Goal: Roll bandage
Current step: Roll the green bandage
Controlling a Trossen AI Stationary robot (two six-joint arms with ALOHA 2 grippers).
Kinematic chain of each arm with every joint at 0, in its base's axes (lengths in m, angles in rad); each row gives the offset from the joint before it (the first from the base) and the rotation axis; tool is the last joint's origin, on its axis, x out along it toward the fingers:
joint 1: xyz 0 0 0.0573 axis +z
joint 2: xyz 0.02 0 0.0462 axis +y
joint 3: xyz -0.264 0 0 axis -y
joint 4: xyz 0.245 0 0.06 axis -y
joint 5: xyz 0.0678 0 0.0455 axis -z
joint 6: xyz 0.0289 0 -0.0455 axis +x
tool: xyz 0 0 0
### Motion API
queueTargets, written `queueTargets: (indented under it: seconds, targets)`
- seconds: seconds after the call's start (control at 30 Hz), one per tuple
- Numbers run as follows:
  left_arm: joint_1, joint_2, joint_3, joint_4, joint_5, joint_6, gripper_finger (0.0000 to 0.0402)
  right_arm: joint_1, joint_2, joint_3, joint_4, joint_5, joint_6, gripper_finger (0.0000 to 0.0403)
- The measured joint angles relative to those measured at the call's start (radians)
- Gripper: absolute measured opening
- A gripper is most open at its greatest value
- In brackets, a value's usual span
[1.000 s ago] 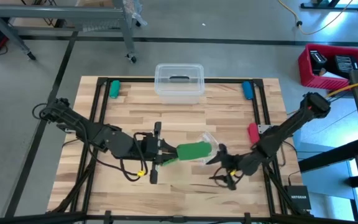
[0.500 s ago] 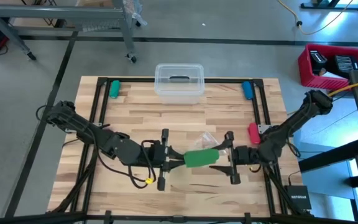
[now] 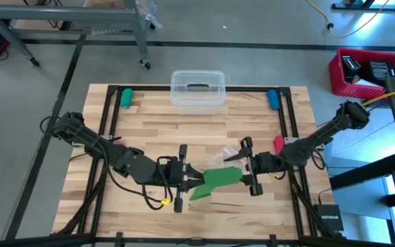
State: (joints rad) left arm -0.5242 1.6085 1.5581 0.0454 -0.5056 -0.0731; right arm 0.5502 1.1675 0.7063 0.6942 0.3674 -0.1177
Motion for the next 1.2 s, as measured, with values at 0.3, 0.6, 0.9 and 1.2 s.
queueTargets:
  seconds: [0.3, 0.6, 0.9, 1.2]
  targets:
    - [0.017, 0.027, 0.0, 0.023, 0.0, -0.006, 0.0011, -0.059, 0.0, 0.0, 0.012, -0.13, 0.005, 0.0097]
    - [0.019, 0.03, 0.0, 0.022, 0.023, -0.047, 0.0011, -0.06, -0.011, 0.0, 0.016, -0.036, -0.204, 0.0008]
    - [-0.008, 0.073, 0.0, -0.024, 0.066, -0.134, 0.0011, -0.059, -0.051, 0.0, 0.021, 0.024, -0.688, 0.001]
    - [-0.004, 0.119, 0.0, -0.056, 0.07, -0.162, 0.0011, -0.059, -0.053, 0.099, -0.02, 0.007, -0.844, 0.0006]
